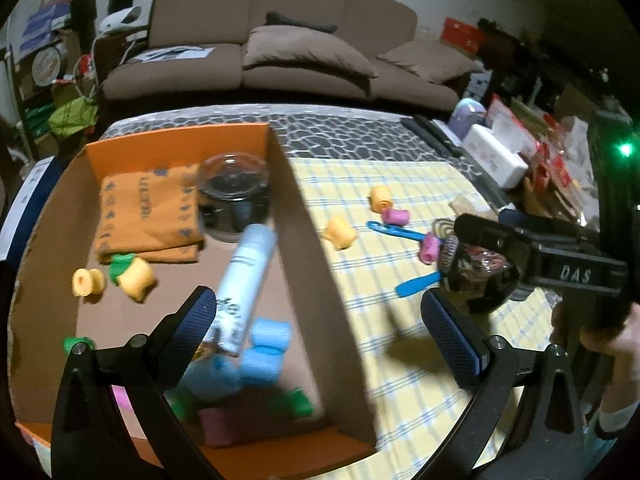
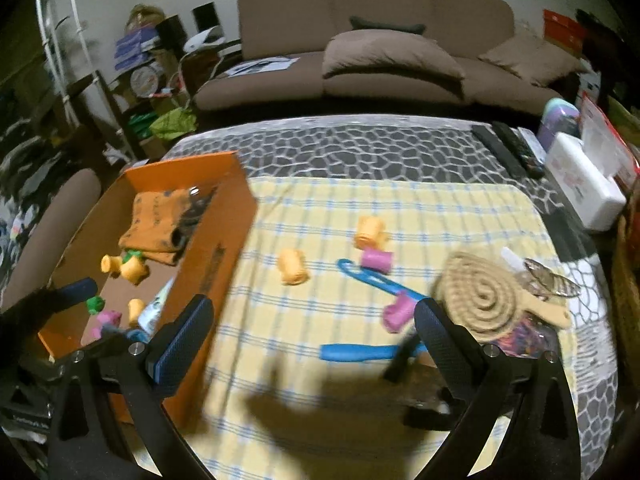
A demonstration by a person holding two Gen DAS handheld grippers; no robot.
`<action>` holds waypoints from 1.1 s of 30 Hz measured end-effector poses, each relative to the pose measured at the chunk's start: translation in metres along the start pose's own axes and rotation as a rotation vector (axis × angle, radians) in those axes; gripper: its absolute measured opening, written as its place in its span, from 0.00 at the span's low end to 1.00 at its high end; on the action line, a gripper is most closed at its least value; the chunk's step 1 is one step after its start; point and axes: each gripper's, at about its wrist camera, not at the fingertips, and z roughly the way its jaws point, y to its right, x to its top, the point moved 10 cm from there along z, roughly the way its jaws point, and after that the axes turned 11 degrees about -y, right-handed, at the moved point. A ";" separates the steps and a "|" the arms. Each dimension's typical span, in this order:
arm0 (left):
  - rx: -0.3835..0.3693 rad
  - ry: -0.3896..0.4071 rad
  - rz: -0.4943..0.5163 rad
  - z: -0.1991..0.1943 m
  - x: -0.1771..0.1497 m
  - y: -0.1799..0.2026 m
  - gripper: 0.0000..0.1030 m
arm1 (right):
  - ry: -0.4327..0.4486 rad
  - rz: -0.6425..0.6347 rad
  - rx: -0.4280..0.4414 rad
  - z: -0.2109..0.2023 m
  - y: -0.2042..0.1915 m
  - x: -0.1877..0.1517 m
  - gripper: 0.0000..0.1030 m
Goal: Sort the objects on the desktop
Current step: 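Withdraw both grippers from the box toward the wooden spiral brush, then grip the spiral brush head with the left gripper while the right grips its wooden handle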
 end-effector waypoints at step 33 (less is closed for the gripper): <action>-0.100 -0.040 0.179 0.094 0.046 0.164 0.99 | 0.010 0.477 -0.012 -0.015 0.236 -0.032 0.99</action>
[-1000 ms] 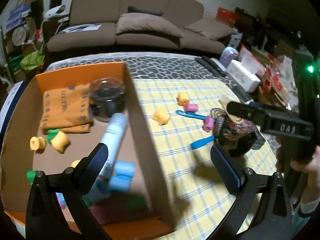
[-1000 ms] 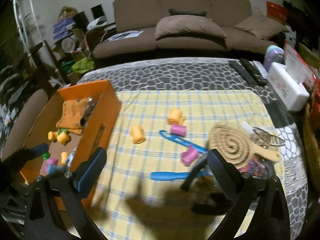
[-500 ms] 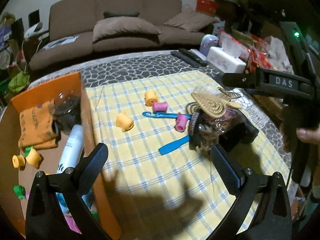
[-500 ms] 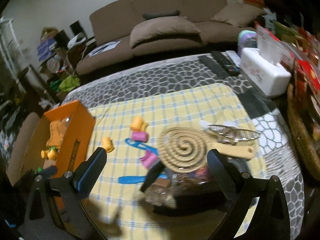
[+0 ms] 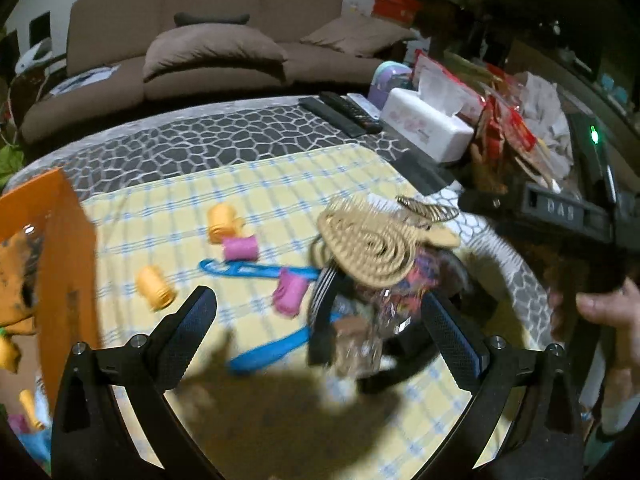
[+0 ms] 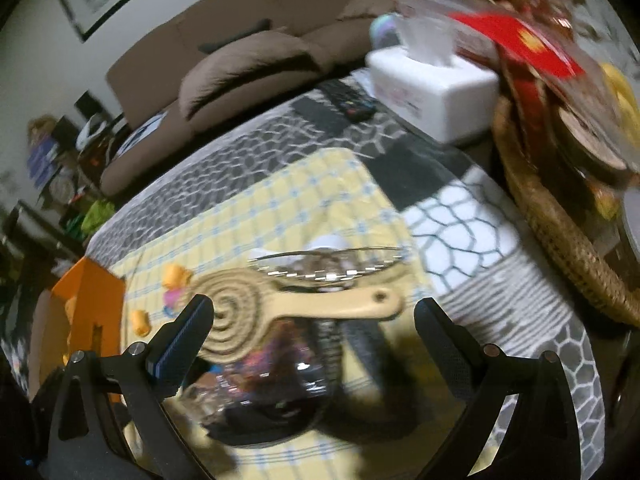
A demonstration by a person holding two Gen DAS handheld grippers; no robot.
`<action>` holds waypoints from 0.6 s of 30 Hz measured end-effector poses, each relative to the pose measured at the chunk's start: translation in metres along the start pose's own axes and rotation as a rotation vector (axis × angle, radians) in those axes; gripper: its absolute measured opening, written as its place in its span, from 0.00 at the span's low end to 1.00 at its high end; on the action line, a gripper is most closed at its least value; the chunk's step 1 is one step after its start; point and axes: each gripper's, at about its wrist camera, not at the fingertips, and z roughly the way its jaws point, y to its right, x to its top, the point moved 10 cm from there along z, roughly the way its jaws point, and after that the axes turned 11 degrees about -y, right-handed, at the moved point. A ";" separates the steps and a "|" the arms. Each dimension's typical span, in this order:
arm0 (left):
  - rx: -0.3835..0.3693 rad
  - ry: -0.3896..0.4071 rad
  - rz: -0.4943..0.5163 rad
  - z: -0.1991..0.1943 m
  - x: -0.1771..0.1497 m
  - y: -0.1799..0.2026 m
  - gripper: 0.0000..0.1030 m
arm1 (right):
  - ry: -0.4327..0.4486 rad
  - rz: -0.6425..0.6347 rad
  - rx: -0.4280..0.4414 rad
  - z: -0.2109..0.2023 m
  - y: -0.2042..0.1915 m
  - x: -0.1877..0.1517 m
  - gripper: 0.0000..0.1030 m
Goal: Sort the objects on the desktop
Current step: 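Grip the spiral brush head with the left gripper while the right grips its wooden handle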
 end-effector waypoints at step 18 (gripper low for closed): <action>-0.035 -0.058 -0.019 0.061 0.038 0.016 0.73 | -0.054 0.180 0.197 0.043 0.041 -0.008 0.64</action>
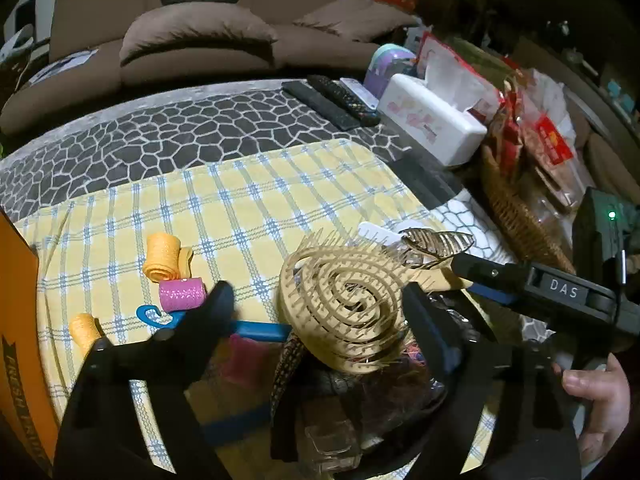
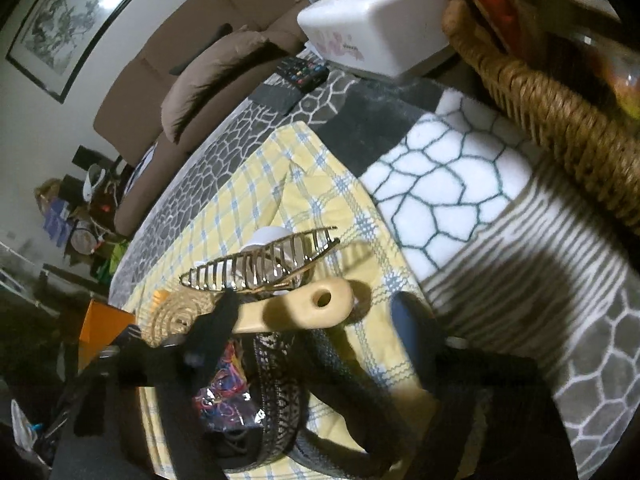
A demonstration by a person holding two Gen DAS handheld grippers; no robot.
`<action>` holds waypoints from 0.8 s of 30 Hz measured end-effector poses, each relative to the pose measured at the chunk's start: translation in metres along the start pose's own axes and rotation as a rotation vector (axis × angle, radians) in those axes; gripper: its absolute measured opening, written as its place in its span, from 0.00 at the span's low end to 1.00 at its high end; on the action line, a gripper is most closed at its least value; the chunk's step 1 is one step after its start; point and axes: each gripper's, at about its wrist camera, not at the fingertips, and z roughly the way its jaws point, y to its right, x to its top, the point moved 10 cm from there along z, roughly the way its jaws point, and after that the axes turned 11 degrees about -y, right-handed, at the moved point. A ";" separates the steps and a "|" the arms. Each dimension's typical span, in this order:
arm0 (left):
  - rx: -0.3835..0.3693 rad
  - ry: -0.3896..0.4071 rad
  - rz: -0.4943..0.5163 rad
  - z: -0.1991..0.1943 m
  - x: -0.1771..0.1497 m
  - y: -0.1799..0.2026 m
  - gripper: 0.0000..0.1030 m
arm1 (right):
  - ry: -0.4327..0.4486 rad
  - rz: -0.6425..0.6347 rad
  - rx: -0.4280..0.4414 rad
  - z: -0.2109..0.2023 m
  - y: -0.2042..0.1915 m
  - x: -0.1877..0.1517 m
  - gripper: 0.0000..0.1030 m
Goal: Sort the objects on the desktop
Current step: 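Grip the spiral brush head with the left gripper while the right grips its wooden handle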
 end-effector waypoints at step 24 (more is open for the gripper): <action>-0.122 0.069 -0.093 -0.039 -0.006 -0.007 0.52 | 0.065 -0.106 0.067 -0.029 -0.039 0.001 0.33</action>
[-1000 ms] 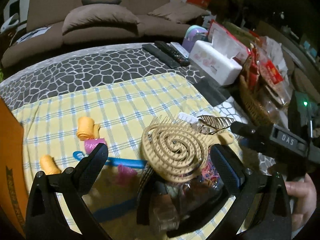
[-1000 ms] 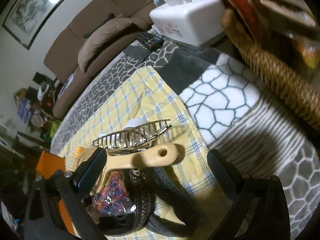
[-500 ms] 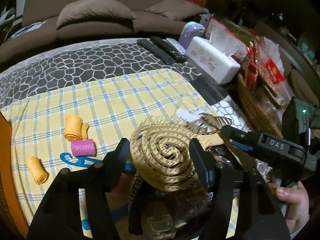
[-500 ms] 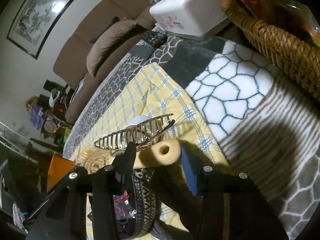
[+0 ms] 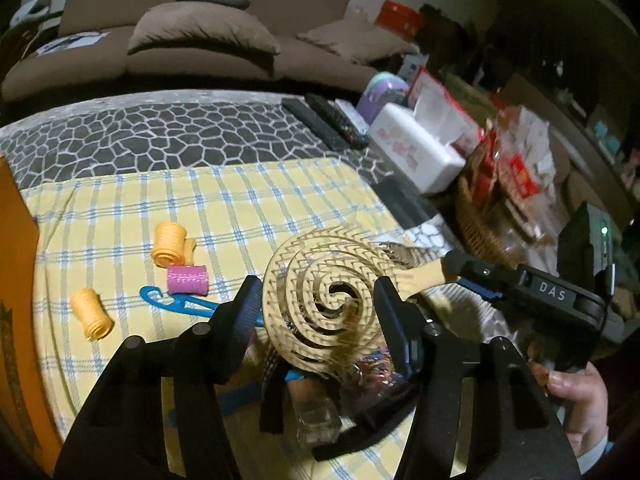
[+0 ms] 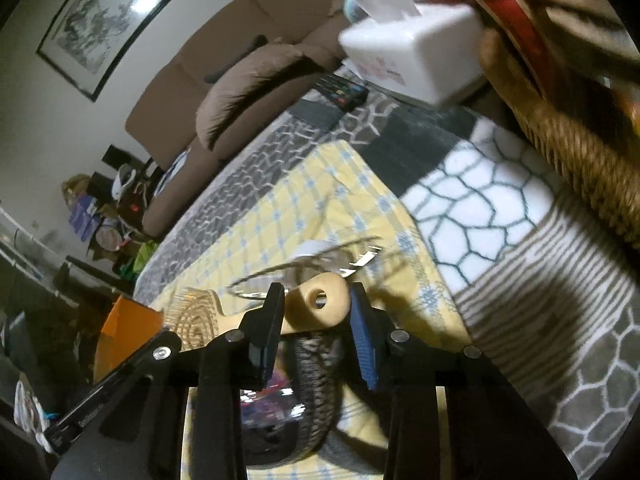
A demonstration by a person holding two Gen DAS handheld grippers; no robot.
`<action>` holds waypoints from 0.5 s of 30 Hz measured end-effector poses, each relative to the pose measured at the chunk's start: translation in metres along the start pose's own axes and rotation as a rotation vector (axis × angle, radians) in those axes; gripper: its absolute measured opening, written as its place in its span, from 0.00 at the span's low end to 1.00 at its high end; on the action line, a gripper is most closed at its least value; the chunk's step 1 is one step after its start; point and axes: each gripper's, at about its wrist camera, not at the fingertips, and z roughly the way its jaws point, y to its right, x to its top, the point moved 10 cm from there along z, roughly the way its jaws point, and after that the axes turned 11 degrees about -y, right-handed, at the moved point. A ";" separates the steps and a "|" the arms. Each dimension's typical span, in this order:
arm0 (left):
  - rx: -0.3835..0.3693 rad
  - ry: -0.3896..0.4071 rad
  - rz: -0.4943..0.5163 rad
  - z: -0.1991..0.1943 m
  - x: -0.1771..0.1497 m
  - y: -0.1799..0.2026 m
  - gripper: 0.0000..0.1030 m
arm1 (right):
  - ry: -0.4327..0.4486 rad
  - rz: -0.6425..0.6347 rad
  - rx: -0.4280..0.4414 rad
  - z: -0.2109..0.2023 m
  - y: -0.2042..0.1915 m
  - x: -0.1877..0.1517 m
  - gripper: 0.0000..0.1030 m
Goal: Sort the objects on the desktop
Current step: 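Grip the spiral brush head with the left gripper while the right grips its wooden handle, then lift the wooden brush with both grippers and lower it into the orange box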
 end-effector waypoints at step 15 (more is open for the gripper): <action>-0.056 0.201 -0.131 -0.132 -0.003 -0.041 0.52 | 0.057 -0.128 0.121 -0.032 -0.119 -0.008 0.33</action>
